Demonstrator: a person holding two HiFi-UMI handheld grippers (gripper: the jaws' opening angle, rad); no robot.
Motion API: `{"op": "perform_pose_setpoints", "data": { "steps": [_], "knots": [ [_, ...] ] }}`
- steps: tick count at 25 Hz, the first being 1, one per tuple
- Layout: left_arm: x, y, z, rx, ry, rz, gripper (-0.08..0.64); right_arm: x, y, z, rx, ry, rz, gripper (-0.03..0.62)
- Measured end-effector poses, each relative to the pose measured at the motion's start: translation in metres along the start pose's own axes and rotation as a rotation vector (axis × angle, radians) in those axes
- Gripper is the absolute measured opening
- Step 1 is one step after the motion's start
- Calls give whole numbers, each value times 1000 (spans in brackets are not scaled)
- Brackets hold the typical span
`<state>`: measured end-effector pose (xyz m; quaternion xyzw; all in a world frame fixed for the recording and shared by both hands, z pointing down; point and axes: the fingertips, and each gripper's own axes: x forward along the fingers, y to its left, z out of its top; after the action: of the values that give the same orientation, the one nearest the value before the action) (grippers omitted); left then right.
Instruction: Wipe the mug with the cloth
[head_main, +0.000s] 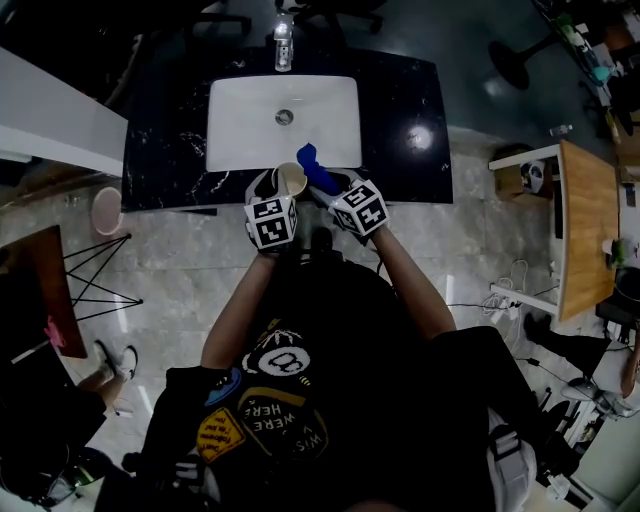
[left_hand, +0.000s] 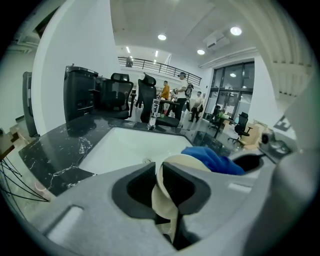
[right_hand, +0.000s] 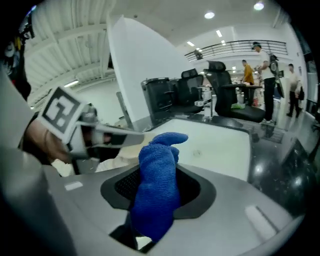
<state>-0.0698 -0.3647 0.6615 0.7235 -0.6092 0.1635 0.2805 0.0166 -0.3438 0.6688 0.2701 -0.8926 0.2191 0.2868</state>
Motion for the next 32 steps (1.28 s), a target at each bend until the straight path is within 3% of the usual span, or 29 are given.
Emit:
{"op": "perform_pose_setpoints", "data": {
  "steps": [4,6,9,11,13,15,19,21,25,27,30,32],
  "knots": [
    [1,-4,1,21,-7,1,43,-15,42,-38,-105,55,145,164],
    [2,-7,0,33,1,-7,43,-21,26,-33,-78,32,84,164],
    [2,-7,1,32,3,-12,43,-25,-27,3,45,-59,-98,164],
    [2,-7,1,36,-1,-11,43,-18,-43,15,29,-34,-149,164],
    [2,-7,1,36,-2,-6,43,-6,-34,6,-63,57,-117,166],
    [3,-7,1,33,-1,-1,43,-2,-5,-15,-139,127,-32,165],
    [3,-8,1,38,-4,-3,43,-13,50,-58,-256,170,126,166],
    [4,-9,1,40,-4,-7,43,-17,40,-62,-301,166,82,164],
    [3,-8,1,40,-2,-4,43,-20,-30,-12,-82,44,-162,164],
    [2,-8,2,34,-4,-2,43,-15,-38,3,-112,55,-203,164],
    [2,-8,3,33,-8,4,43,-1,5,-15,-335,166,-89,164],
    [2,-9,2,41,-9,-2,43,-5,43,-40,-396,196,50,161]
  ]
}}
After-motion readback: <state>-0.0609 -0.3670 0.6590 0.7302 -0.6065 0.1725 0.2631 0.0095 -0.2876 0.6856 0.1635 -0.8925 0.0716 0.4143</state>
